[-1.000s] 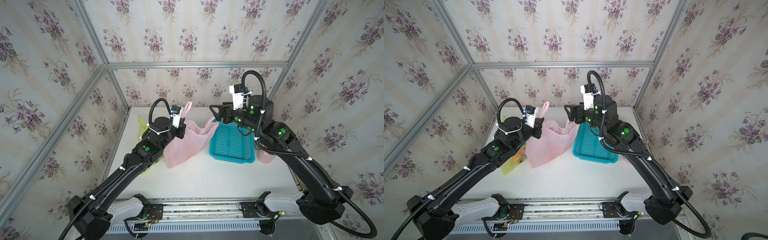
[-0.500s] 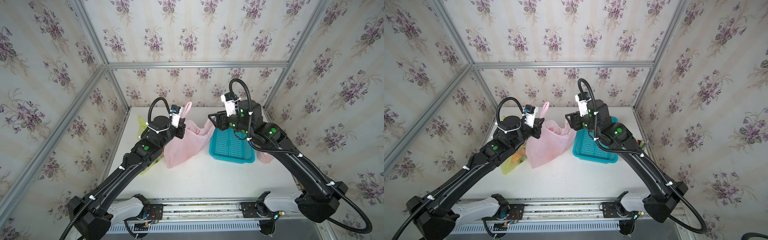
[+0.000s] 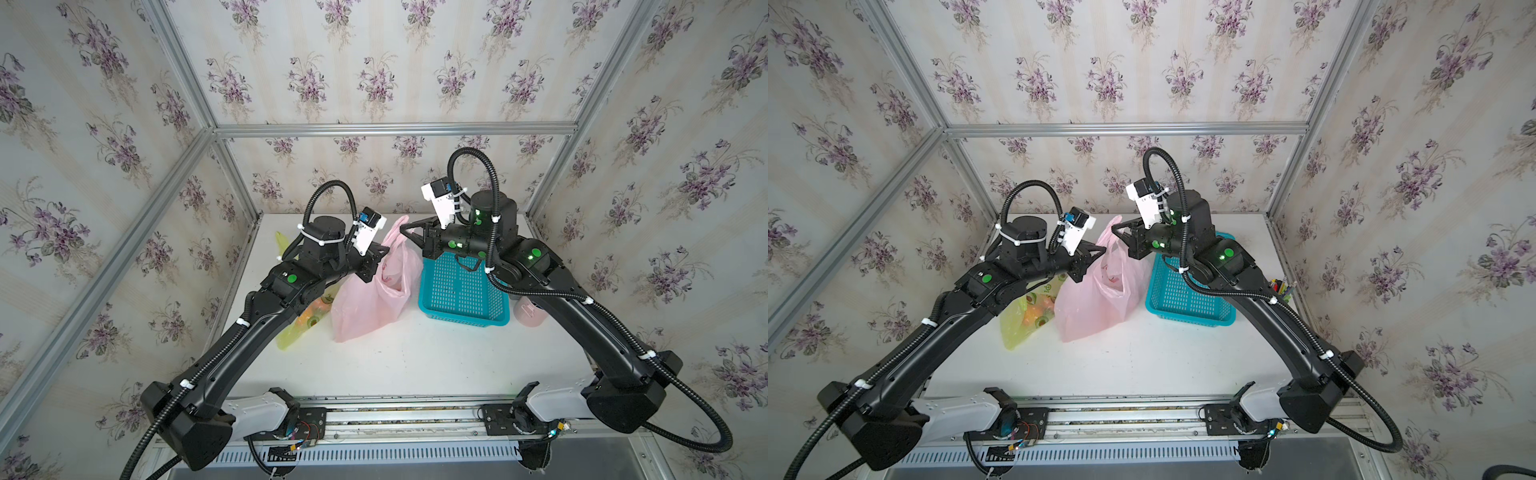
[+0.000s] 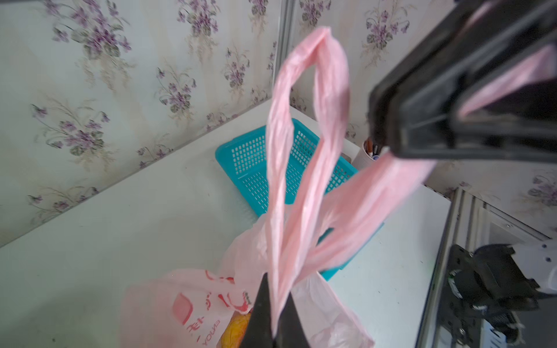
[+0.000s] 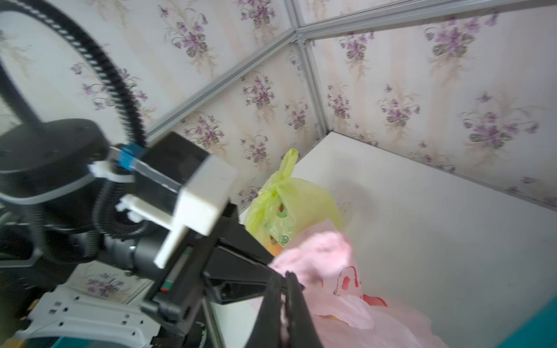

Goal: Place the peach into a plastic bag & tie a knot
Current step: Cross the plastic bag at the center of the board.

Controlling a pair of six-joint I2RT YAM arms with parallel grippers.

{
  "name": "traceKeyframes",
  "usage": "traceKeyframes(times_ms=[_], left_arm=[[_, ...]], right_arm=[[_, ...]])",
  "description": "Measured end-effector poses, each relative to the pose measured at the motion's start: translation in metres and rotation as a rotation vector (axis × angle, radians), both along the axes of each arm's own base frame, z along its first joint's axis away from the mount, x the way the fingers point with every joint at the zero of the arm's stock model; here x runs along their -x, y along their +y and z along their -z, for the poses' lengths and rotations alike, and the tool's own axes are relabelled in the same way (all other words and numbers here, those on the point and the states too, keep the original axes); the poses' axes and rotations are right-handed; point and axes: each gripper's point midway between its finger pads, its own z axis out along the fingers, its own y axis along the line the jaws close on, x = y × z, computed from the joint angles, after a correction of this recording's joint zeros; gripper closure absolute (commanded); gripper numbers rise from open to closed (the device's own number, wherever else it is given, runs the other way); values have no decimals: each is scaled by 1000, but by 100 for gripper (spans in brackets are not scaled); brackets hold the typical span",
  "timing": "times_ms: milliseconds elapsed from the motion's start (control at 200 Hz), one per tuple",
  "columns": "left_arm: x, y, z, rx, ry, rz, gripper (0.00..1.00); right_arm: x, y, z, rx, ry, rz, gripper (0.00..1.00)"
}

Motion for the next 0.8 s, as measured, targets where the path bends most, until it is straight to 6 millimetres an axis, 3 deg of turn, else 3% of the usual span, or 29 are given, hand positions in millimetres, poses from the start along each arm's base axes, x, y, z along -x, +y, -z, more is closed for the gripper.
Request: traceKeyframes(times_ms=[250,440,604,689,799], left_arm=[[4,0,27,-48,98,22,95],[3,8,35,-83,131,-22,82],[6,12,33,-95,140,-26,60],[8,12,30,-99,140,-21,56],[21,-4,10,-62,89,103,53]], right_arm=[[-1,17,18,26,80,-58,100],[-7,25,27,64,127,-66,100],[-6,25,27,79,124,-77,100],[-6,26,26,84,121,-84,100],[-14,29,39,112,130,-64,100]])
